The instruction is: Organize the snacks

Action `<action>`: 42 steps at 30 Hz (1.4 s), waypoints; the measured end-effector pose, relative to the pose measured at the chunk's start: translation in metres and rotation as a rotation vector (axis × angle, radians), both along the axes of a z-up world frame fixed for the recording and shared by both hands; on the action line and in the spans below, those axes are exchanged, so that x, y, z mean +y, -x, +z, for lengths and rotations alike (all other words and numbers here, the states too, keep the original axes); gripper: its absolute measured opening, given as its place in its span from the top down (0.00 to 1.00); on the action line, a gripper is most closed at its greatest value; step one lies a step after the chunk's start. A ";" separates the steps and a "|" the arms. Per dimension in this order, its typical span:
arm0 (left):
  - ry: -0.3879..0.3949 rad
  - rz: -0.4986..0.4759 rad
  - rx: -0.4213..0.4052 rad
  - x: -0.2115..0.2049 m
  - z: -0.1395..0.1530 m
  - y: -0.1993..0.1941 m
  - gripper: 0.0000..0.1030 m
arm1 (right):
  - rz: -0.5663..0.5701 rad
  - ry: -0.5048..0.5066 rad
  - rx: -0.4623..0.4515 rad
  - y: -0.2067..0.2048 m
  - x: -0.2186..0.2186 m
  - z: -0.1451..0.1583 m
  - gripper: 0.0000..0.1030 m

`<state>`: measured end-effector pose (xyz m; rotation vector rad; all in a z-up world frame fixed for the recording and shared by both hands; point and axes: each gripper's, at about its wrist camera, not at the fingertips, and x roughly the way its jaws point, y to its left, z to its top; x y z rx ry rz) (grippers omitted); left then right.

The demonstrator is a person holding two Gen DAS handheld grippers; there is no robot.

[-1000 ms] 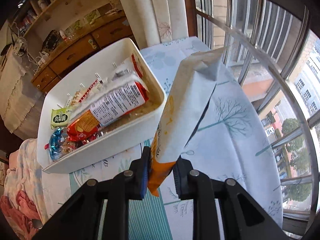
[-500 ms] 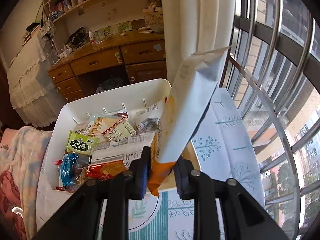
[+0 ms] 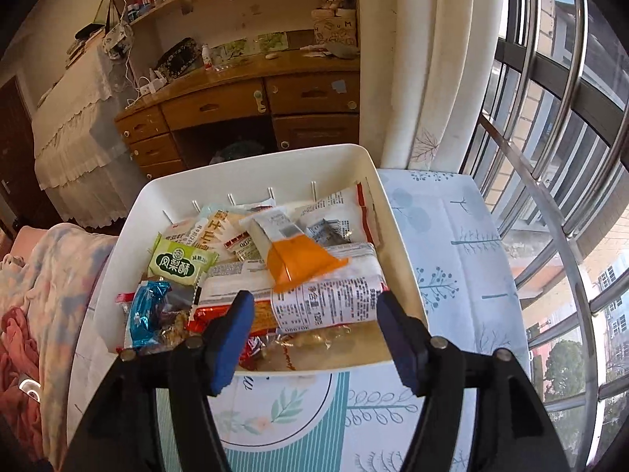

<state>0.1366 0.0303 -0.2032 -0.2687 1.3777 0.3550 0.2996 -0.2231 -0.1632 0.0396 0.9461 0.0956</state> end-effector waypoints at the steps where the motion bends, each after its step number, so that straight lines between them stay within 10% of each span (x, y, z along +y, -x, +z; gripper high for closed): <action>1: 0.005 -0.011 -0.007 0.000 0.001 -0.001 0.20 | -0.011 0.005 0.011 0.005 -0.002 -0.001 0.33; 15: 0.072 -0.187 -0.194 0.036 0.041 -0.008 0.20 | -0.129 -0.005 0.217 0.111 -0.026 -0.002 0.23; 30: 0.113 -0.494 -0.353 0.036 0.133 0.018 0.11 | -0.011 -0.073 0.077 0.213 0.041 0.121 0.04; 42: 0.077 -0.454 -0.438 -0.008 0.209 0.042 0.02 | 0.155 -0.129 0.064 0.245 0.046 0.187 0.00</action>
